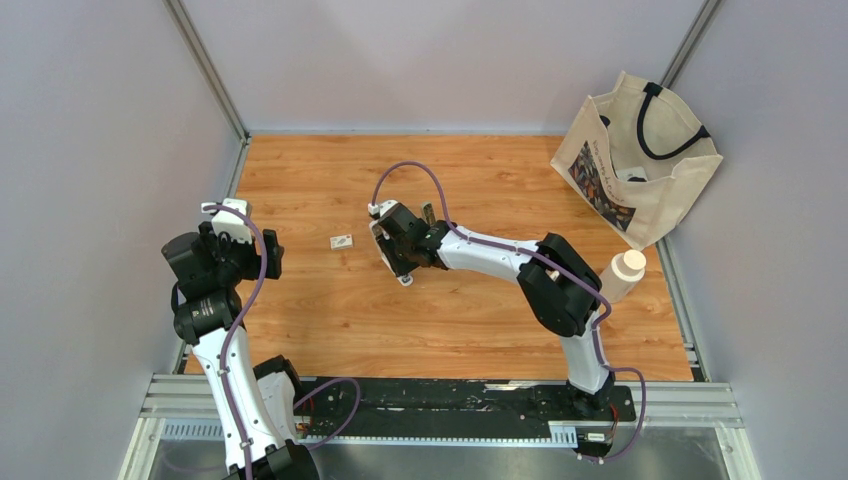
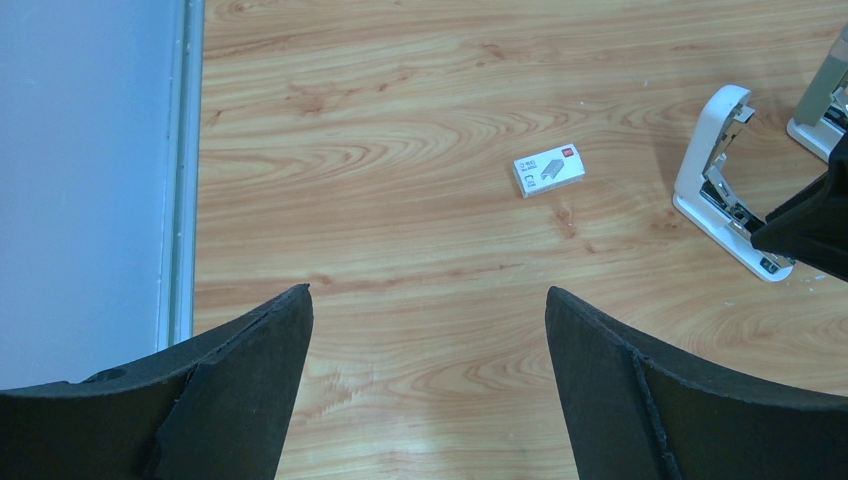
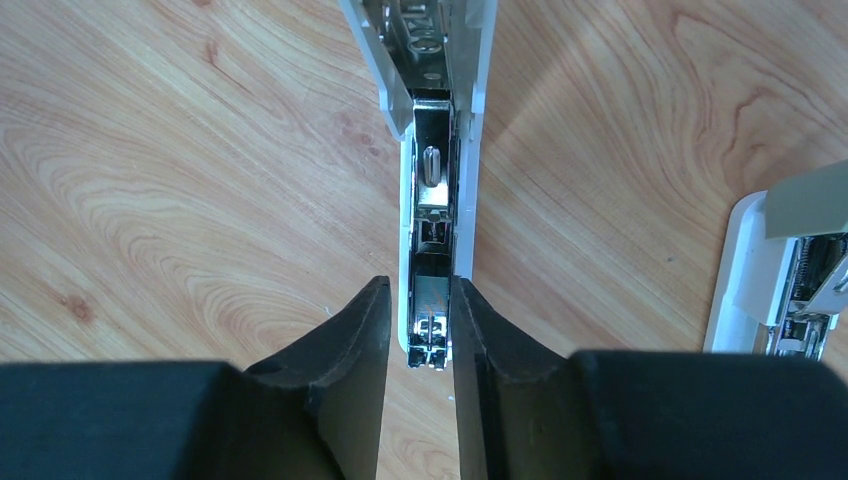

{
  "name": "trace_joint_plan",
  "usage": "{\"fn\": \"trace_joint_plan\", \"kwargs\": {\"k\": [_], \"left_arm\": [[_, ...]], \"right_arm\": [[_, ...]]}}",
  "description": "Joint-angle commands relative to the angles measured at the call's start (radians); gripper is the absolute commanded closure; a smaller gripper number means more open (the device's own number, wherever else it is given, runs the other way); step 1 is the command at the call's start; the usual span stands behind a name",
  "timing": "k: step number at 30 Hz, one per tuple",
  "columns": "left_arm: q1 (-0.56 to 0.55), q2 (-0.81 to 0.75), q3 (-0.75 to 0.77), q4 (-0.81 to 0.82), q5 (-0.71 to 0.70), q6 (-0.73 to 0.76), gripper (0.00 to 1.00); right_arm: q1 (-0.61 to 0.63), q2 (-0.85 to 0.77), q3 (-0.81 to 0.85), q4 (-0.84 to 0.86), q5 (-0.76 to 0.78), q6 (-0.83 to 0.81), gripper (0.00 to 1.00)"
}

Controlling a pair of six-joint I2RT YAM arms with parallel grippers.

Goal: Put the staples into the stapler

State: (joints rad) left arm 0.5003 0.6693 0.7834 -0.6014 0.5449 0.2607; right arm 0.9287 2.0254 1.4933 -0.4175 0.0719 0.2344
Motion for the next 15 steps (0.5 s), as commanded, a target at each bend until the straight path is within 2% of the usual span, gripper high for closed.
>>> {"fn": "trace_joint_plan", "kwargs": {"k": [1,9,15], "left_arm": [[0.009,-0.002,-0.003,0.029,0.015,0.020,0.06],[0.011,-0.004,-0.001,0.029,0.020,0.021,0.06],[0.011,-0.002,0.062,-0.007,0.062,0.015,0.06]], "right_arm": [[0.005,-0.007,0.035,0.019,0.028,-0.015,0.67],[0.005,-0.045,0.048,0.013,0.048,-0.059,0.61],[0.005,-0.164,-0.027,0.045,0.008,-0.211,0.55]]}}
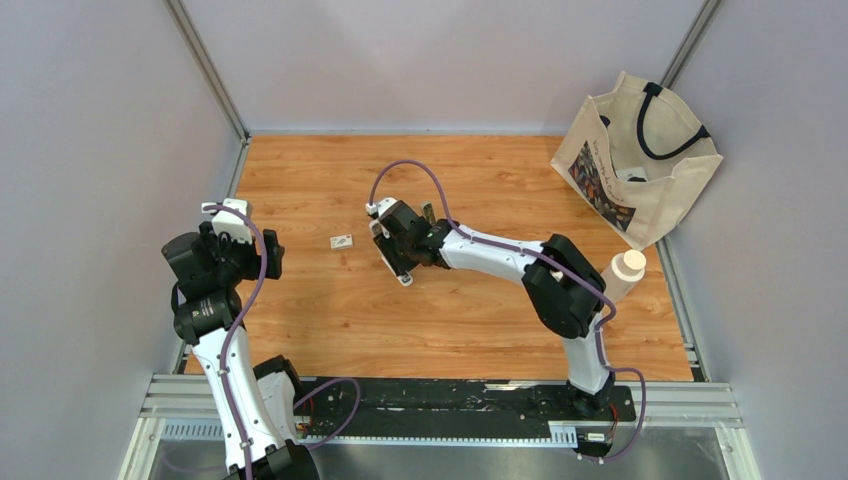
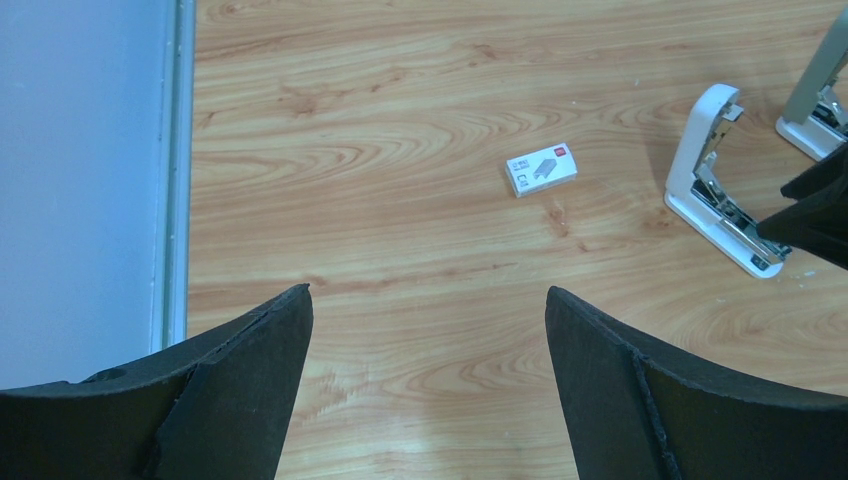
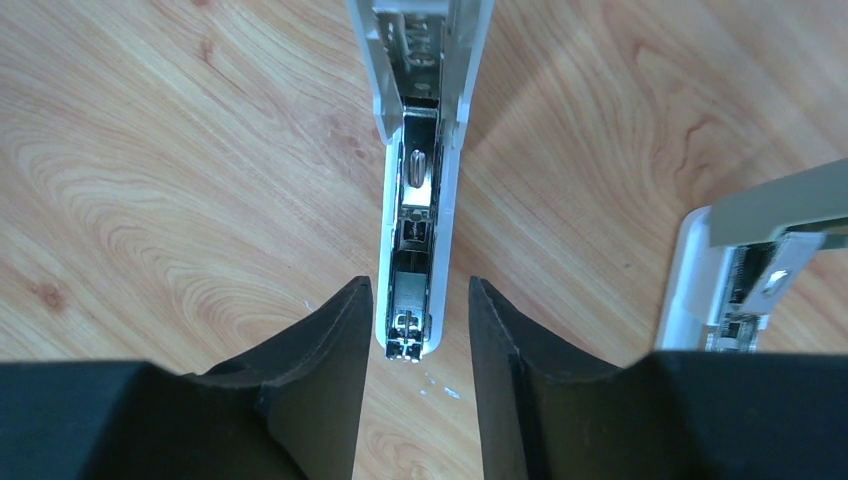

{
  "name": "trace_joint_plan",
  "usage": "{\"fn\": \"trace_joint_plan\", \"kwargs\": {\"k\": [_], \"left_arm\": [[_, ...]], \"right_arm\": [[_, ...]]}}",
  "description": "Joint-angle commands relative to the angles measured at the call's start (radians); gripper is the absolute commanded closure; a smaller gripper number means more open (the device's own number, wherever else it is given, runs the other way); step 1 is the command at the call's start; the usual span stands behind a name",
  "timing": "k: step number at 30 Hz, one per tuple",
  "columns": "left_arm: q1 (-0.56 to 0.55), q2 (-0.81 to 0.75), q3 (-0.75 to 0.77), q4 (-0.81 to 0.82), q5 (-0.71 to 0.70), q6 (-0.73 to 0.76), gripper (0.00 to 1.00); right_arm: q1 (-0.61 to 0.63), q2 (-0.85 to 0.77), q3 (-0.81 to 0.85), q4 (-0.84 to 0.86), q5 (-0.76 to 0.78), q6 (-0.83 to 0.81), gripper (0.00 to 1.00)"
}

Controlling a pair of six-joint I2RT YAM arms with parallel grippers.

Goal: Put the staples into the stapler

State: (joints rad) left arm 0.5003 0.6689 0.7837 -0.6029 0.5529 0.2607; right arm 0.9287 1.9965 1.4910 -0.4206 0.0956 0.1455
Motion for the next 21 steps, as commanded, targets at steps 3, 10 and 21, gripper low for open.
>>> {"fn": "trace_joint_plan", "kwargs": {"k": [3,10,21], "left_arm": [[0.009,0.041,0.129,-0.034,0.137,0.014,0.06],[-0.132,0.218,0.229,0.044,0.151,-0.067,0.06],[-0.463,0.615,0.340,0.288,-0.051,-0.196,0.06]], "right_arm": [[0.005,-0.203,-0.125,0.081,-0.039,-0.201,0.52],[0.005,-0.228,-0.258,0.152,-0.079,-0.221,0.50],[0.021,-0.108,-0.167,0.143,-0.102,-0.172,0.52]]}}
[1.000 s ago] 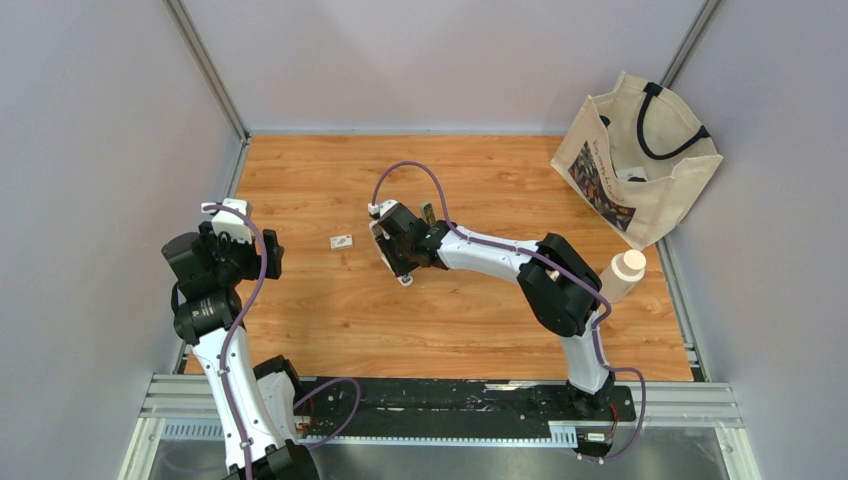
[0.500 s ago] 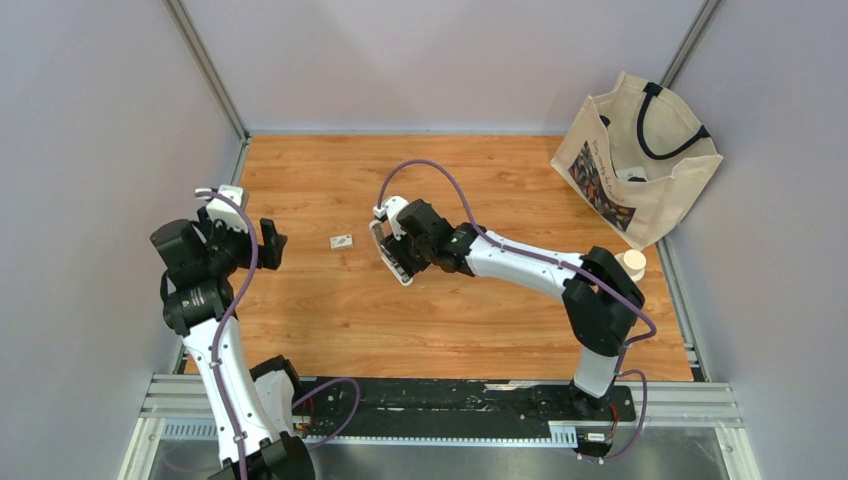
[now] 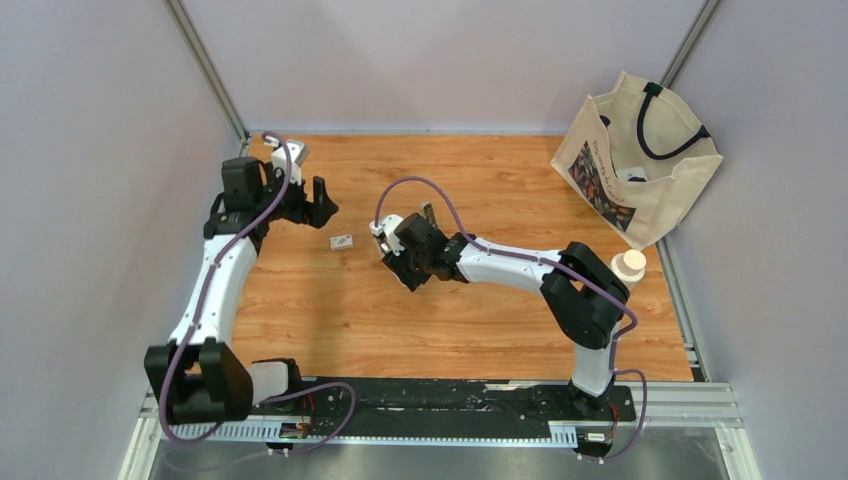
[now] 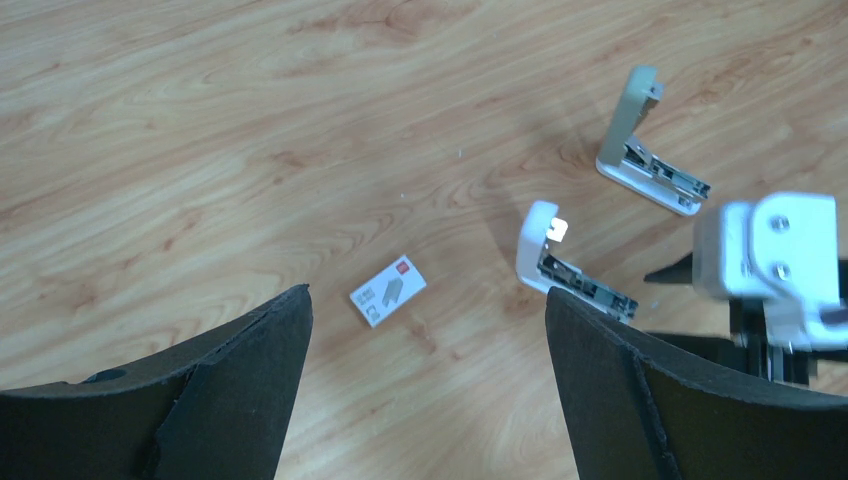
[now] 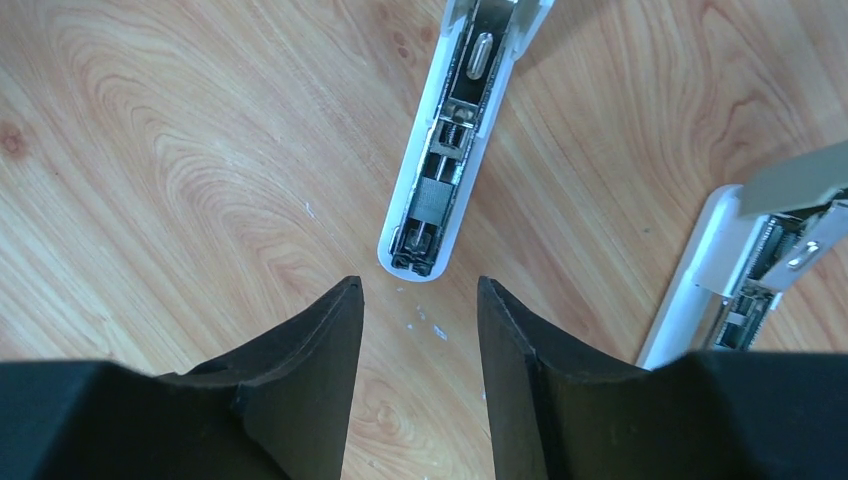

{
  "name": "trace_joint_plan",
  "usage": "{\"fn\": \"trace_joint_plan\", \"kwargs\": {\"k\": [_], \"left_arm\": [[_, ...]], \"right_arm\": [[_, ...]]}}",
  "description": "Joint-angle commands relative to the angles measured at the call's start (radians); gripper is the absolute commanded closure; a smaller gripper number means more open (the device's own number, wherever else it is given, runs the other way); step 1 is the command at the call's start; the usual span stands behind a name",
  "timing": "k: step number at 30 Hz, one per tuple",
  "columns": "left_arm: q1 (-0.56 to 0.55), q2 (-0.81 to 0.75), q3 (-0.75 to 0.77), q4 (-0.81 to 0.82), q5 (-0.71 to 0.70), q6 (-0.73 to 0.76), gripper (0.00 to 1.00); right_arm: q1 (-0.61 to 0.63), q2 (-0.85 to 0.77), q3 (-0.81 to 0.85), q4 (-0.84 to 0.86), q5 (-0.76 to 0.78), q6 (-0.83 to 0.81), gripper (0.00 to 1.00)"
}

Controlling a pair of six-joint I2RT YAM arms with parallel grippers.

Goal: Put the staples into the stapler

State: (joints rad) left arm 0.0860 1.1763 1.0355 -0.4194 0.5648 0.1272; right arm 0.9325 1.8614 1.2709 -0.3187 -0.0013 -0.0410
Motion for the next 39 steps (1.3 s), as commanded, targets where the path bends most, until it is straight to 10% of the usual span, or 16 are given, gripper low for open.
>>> {"fn": "trace_joint_plan", "kwargs": {"k": [1,39], "left_arm": [[-0.061,0.141,0.104,0.111,-0.065,-0.069,0.06],[-0.229,0.470,0.153,0.126,0.035,-0.097,0.18]], "right_arm": [[0.020,0.036,0.054,0.043,-0.002,0.013,0.52],[0.016,0.125,0.077,0.052,0.093,0.023,0.70]]}}
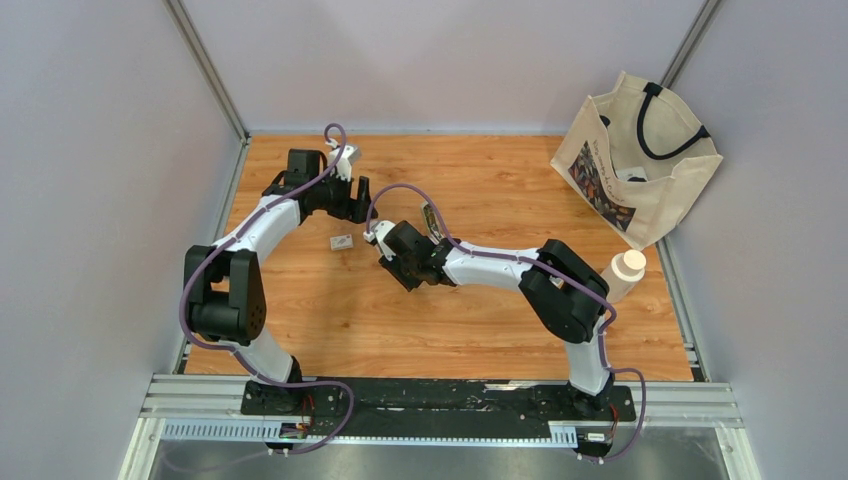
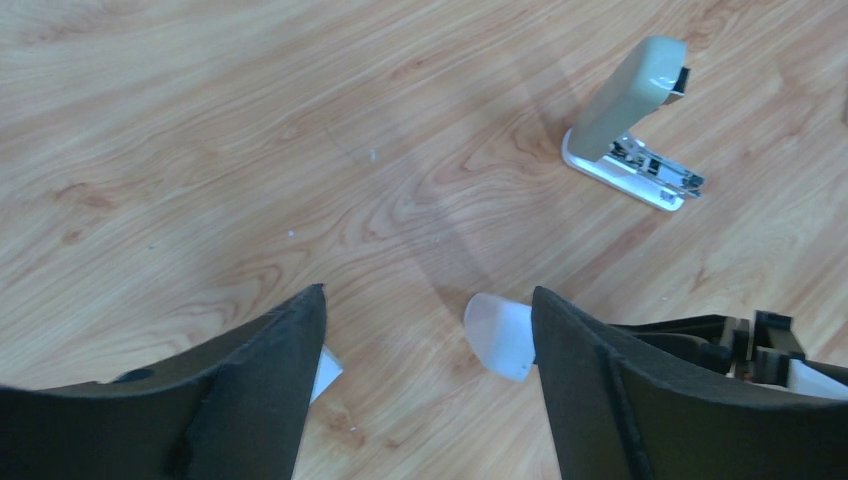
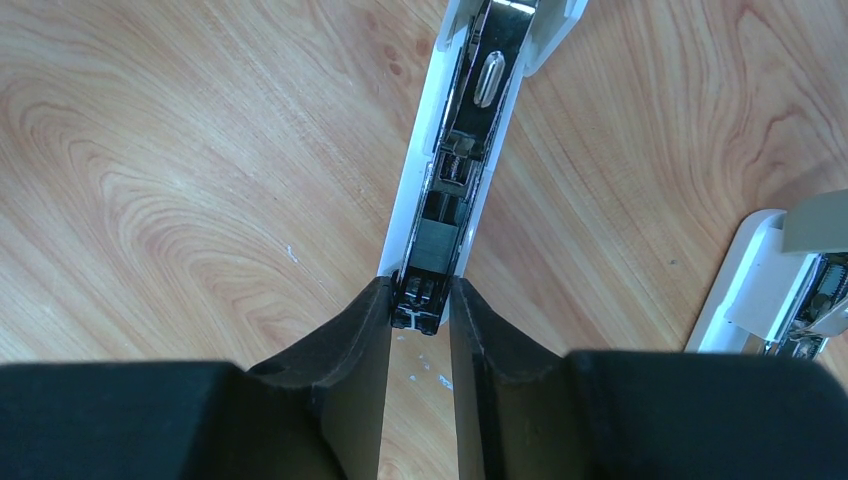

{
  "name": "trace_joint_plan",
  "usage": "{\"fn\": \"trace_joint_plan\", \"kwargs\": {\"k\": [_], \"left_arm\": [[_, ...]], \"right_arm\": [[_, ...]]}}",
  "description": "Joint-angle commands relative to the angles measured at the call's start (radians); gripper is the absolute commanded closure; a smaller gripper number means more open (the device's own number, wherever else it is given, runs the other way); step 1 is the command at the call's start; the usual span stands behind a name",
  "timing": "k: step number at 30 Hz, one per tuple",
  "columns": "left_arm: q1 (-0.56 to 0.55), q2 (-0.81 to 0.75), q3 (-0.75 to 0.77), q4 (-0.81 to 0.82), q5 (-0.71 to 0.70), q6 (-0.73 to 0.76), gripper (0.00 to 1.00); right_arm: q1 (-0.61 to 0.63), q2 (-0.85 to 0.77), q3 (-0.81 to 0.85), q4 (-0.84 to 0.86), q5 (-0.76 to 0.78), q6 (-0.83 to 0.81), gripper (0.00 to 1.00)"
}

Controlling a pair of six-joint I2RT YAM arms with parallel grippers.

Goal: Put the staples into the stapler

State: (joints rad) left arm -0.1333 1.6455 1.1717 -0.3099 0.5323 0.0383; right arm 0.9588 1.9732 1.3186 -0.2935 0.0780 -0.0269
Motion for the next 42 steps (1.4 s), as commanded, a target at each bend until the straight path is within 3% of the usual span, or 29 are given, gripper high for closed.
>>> {"fn": "trace_joint_plan", "kwargs": {"k": [1,3,9,18,42], "left_arm": [[-0.009,0.000,0.014,0.017,0.078,-0.008,0.22],[-0.012,0.000,0.009,0.012,0.090,-0.009,0.29],[-0.019,0.011,0.002,0.008,0.120,-0.017,0.35],[-0.022,0.050,-0.006,-0.012,0.133,0.002,0.63],[-0.075,-0.012,-0.075,0.026,0.206,-0.133,0.61]], "right_arm": [[-0.011,0.015,0.030,0.025,0.016,0.012,0.70],[-0.009,0.015,0.033,0.024,0.017,0.013,0.70],[-0.012,0.015,0.034,0.022,0.023,0.012,0.70],[-0.012,0.016,0.037,0.016,0.026,0.013,0.69],[-0.012,0.033,0.050,0.007,0.049,0.019,0.70]]}}
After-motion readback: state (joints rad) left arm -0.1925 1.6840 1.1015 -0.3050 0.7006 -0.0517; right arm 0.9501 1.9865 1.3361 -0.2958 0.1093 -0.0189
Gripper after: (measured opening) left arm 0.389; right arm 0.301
